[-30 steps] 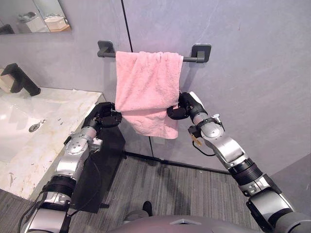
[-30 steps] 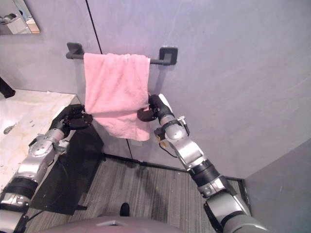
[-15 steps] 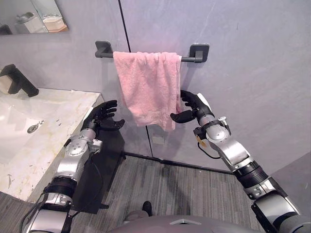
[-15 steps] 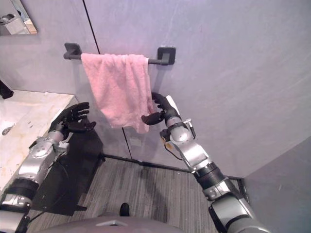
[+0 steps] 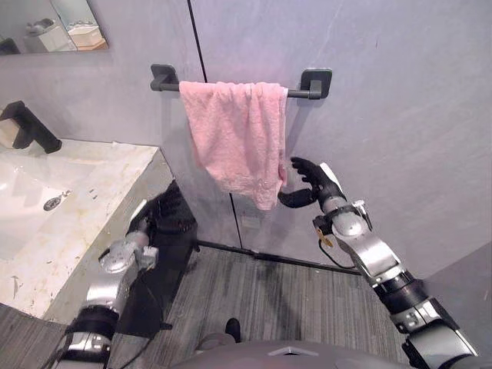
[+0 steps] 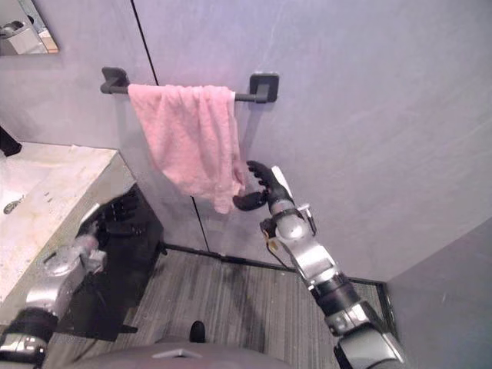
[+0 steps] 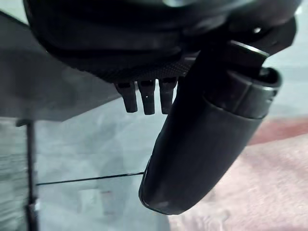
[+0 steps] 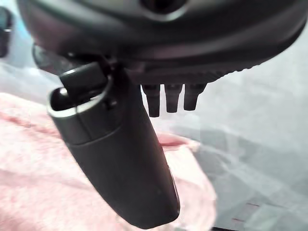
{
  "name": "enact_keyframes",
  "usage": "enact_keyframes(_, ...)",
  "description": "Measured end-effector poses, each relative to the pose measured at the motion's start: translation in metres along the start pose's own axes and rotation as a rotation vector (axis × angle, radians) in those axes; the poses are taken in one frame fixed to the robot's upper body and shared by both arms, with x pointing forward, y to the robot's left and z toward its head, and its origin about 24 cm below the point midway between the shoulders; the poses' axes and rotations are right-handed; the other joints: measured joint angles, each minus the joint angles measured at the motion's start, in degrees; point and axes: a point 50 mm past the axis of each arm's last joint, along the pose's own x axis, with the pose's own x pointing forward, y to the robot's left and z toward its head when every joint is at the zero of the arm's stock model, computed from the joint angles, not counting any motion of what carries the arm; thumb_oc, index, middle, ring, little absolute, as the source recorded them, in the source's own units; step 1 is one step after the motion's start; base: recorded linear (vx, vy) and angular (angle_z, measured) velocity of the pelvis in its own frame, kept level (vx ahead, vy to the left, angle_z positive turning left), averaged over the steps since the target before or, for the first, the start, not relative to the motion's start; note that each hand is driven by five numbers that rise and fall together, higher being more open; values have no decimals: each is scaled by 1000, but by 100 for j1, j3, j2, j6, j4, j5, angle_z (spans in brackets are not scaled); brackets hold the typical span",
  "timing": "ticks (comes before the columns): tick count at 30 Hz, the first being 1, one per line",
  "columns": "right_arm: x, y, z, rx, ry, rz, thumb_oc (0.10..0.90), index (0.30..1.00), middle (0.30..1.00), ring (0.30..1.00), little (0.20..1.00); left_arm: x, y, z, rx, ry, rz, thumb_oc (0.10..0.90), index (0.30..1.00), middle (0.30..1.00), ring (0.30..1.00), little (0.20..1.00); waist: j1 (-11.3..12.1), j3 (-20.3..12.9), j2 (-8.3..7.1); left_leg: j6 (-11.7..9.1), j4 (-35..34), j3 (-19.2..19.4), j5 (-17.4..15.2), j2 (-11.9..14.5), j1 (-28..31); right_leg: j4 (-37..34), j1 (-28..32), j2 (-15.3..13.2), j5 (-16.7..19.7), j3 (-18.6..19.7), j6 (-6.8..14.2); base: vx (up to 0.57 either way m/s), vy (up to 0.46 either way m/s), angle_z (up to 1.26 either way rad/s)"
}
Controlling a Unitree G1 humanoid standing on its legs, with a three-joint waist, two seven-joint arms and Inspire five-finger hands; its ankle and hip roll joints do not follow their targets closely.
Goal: Organize the bathroom.
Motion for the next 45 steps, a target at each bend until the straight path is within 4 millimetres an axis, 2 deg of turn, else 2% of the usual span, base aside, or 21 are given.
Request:
enact_keyframes(3,-12,0,-37,-23,121,-13,800,900,900,900,900,-19,-9,-39,-60,123,-35,800,900,900,900,900,-2,-7,-14,3,1,-1,-2,-12,-3,0,-7,-11,-3,-3,0,-58,-33,0)
enact_keyframes(5,-15,0,-45,-23,146,-15,800,900,900,900,900,-22,-11,-45,-71,144,-48,800,900,900,900,900,9,-18,-19,3,1,1,-2,-5,-23,-1,-25,-10,-3,-2,0,-59,-26,0)
enact_keyframes(7,-30,4,-77,-37,259,-2,800,900,900,900,900,-37,-19,-68,-119,210,-72,800,900,900,900,900,11,-22,-19,5,1,-1,1,-1,-45,-1,-70,-6,-7,-3,3,-74,-10,0)
enact_keyframes(14,-67,14,-149,-129,520,126,800,900,900,900,900,-60,-33,-115,-259,373,-32,800,900,900,900,900,-7,-63,34,-7,1,-19,19,6,-77,0,-108,42,-10,-16,9,-85,-15,1)
enact_keyframes(17,-94,20,-182,-162,669,213,800,900,900,900,900,-78,-34,-140,-289,479,-4,800,900,900,900,900,-4,-110,45,-41,-2,-102,9,26,-194,0,-179,79,-36,-103,13,-85,-14,14)
enact_keyframes(20,-122,28,-215,-208,834,316,800,900,900,900,900,-103,-41,-174,-361,638,35,800,900,900,900,900,96,-110,59,-88,7,-192,95,63,-262,-4,-215,105,-43,-193,-2,-108,-12,11)
enact_keyframes(21,-122,28,-215,-208,834,316,800,900,900,900,900,-103,-41,-174,-361,638,35,800,900,900,900,900,96,-110,59,-88,7,-192,95,63,-262,-4,-215,105,-43,-193,-2,-54,-5,12)
enact_keyframes(23,-141,30,-235,-224,951,361,800,900,900,900,900,-109,-44,-184,-438,678,73,800,900,900,900,900,236,-107,67,-163,7,-360,169,94,-363,-29,-241,157,-59,-344,-40,-81,-16,30)
enact_keyframes(27,-147,28,-250,-291,1022,405,800,900,900,900,900,-116,-47,-199,-444,783,91,800,900,900,900,900,409,-134,148,-224,81,-479,201,144,-489,-29,-284,237,-75,-446,-130,-82,-25,16)
enact_keyframes(30,-148,31,-252,-321,1022,437,800,900,900,900,900,-130,-47,-211,-421,879,121,800,900,900,900,900,502,-151,177,-260,203,-561,226,157,-588,-30,-285,278,-82,-525,-149,-65,-17,14)
enact_keyframes(33,-147,35,-253,-349,1012,469,800,900,900,900,900,-145,-49,-222,-433,956,145,800,900,900,900,900,650,-74,71,-454,273,-677,626,70,-764,-32,-308,207,-75,-705,-200,-73,-44,34)
enact_keyframes(34,-146,37,-252,-355,1002,482,800,900,900,900,900,-149,-49,-224,-436,977,152,800,900,900,900,900,717,-21,-22,-622,270,-734,858,-3,-854,-35,-332,116,-49,-824,-254,-58,-46,30)
enact_keyframes(35,-145,39,-252,-377,991,497,800,900,900,900,900,-156,-50,-228,-441,1000,160,800,900,900,900,900,802,6,-63,-644,329,-702,804,-37,-867,-34,-330,72,-2,-907,-327,-61,-53,26)
enact_keyframes(36,-145,42,-251,-393,980,514,800,900,900,900,900,-163,-49,-231,-444,1019,167,800,900,900,900,900,841,13,-105,-608,529,-597,505,-49,-863,-34,-316,48,3,-952,-329,-34,-31,21)
enact_keyframes(38,-145,45,-251,-393,973,524,800,900,900,900,900,-173,-50,-235,-447,1061,181,800,900,900,900,900,843,11,-105,-535,644,-534,188,-79,-842,-29,-267,87,-49,-1098,-255,-27,-25,47)
enact_keyframes(39,-146,46,-252,-393,980,520,800,900,900,900,900,-177,-50,-237,-448,1068,184,800,900,900,900,900,865,17,-78,-465,577,-520,140,-67,-835,-28,-250,136,-75,-1169,-211,-33,-73,61)
enact_keyframes(40,-146,48,-252,-391,986,519,800,900,900,900,900,-172,-48,-234,-443,1051,182,800,900,900,900,900,1004,52,-56,-281,438,-488,167,-30,-776,-25,-214,192,-99,-1225,-167,-48,-92,53)
enact_keyframes(41,-145,52,-252,-386,983,525,800,900,900,900,900,-168,-47,-232,-438,1034,178,800,900,900,900,900,1102,146,-133,-250,503,-504,202,-105,-831,0,-158,234,-106,-1269,-148,-61,-95,56)
enact_keyframes(43,-137,56,-247,-380,957,521,800,900,900,900,900,-153,-44,-226,-428,995,166,800,900,900,900,900,1149,337,-175,-280,568,-528,315,-149,-881,-3,-68,263,-173,-1423,-199,-36,-58,71)
enact_keyframes(44,-135,56,-246,-379,951,517,800,900,900,900,900,-149,-44,-224,-427,984,159,800,900,900,900,900,1160,344,-184,-370,531,-509,333,-120,-903,19,-79,277,-195,-1490,-234,-12,-67,63)
enact_keyframes(45,-135,57,-246,-379,949,516,800,900,900,900,900,-145,-44,-222,-428,975,151,800,900,900,900,900,1177,349,-204,-586,448,-375,146,-83,-901,85,-107,264,-185,-1561,-299,-10,-68,42)
